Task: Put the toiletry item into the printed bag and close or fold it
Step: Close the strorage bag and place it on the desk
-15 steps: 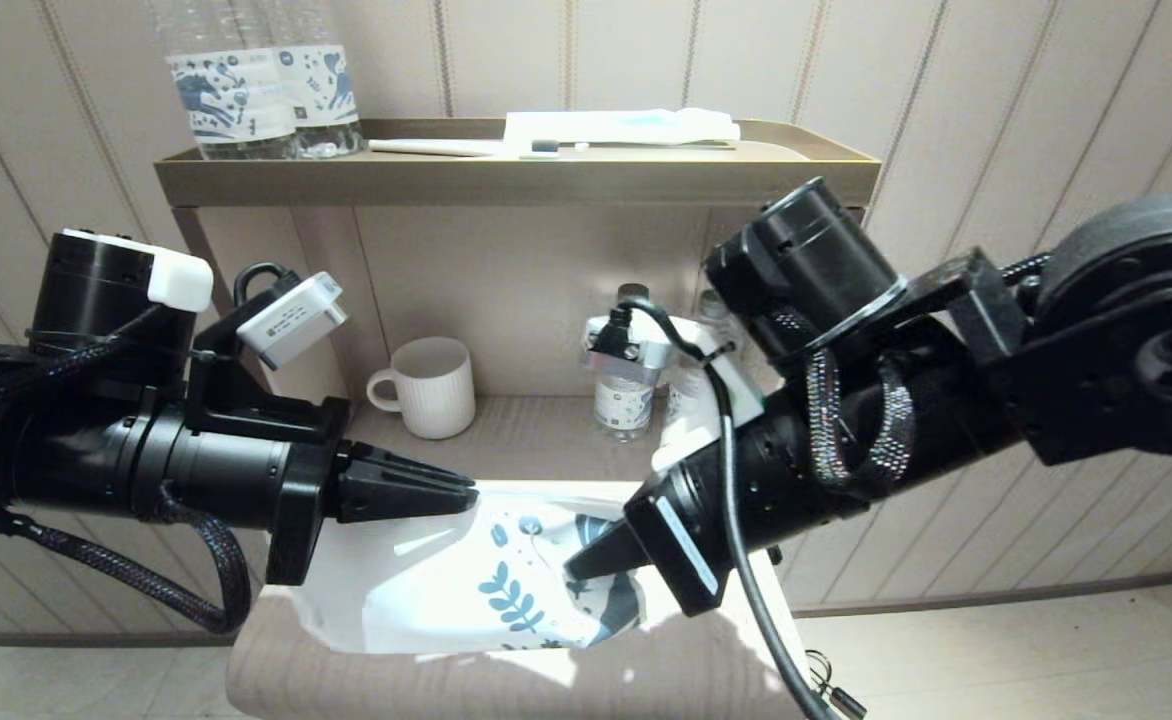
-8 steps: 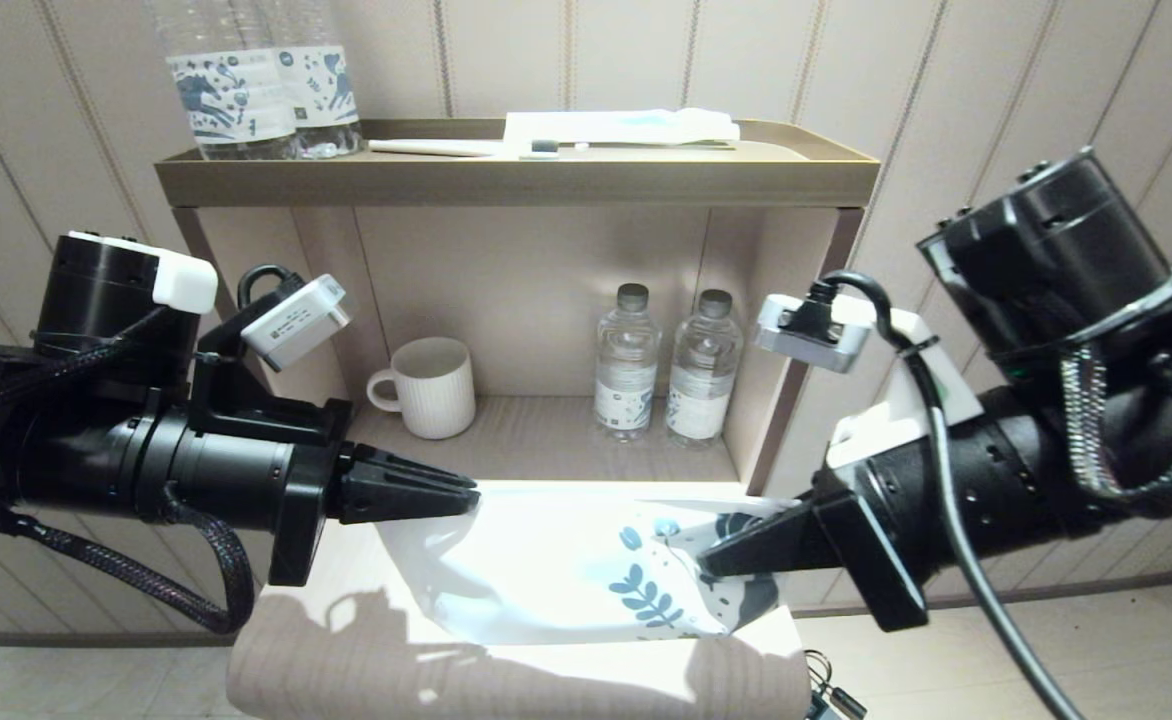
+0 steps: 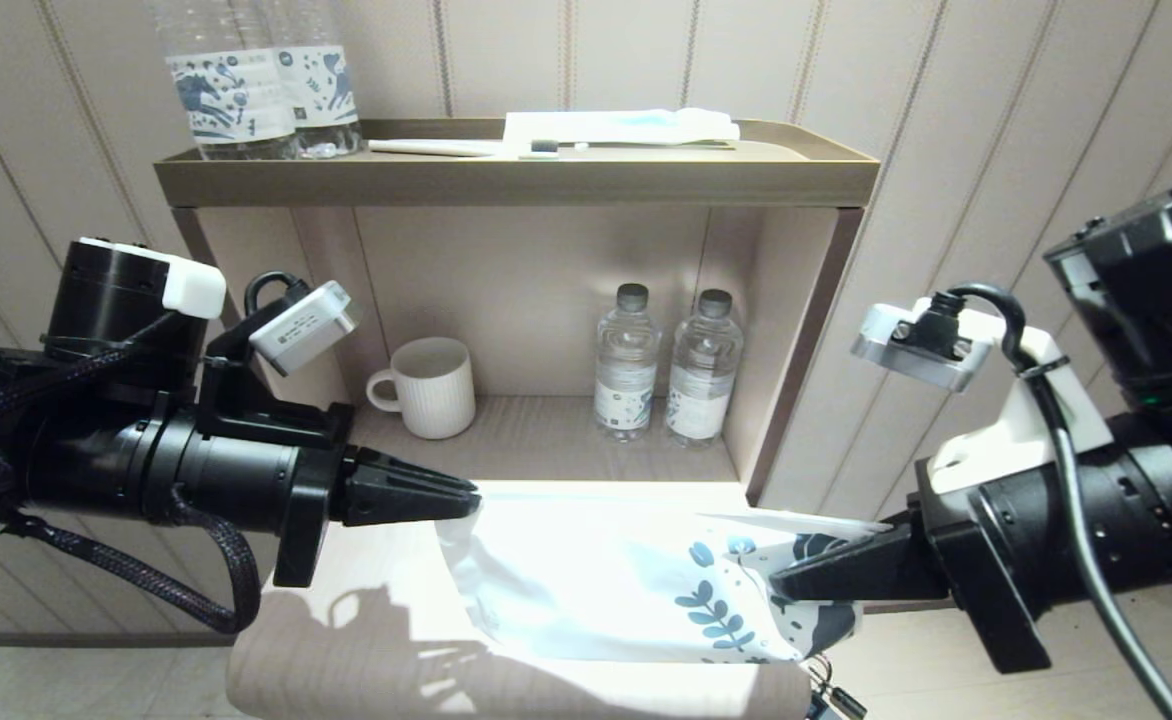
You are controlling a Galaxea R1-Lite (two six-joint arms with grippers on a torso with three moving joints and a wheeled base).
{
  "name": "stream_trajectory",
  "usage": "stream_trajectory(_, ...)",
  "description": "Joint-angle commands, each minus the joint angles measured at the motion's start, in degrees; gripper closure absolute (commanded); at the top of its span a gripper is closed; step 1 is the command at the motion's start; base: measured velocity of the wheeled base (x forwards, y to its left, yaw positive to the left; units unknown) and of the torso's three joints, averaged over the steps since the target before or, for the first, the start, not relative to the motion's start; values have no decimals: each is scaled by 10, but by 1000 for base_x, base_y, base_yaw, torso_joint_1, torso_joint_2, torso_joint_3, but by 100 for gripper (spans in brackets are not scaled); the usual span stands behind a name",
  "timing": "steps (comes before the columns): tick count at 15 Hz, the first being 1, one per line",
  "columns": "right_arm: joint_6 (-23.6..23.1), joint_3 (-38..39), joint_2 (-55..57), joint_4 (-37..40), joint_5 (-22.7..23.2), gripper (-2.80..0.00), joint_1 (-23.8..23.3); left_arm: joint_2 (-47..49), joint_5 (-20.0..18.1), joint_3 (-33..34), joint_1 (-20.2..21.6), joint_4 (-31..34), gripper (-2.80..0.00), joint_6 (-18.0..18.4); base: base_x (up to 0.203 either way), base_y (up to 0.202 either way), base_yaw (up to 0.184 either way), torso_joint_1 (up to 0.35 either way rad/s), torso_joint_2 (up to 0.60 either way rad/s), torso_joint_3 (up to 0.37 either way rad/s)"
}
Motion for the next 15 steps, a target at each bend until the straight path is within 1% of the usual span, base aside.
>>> stream_trajectory(1,0,6,-4,2,1,0,-6,6,-3,-1,0,0,0,1,0,0,0,0,0,0)
stream_trajectory(3,0,13,-15,2,2,0,-25,7,-3,-1,0,0,0,1,0,0,0,0,0,0)
stream_trajectory(7,-1,24,-26,2,3,0,-26,8,-2,0,0,0,0,1,0,0,0,0,0,0)
stream_trajectory(12,-1,19,-10,-3,3,0,-21,12,-1,-4,0,0,0,0,0,0,0,0,0,0)
stream_trajectory(14,-1,15,11,-40,3,0,-18,19,3,-7,2,-3,0,0,0,0,0,0,0,0)
stream_trajectory(15,0,12,29,-63,3,0,-17,33,3,-13,11,-3,0,0,0,0,0,0,0,0)
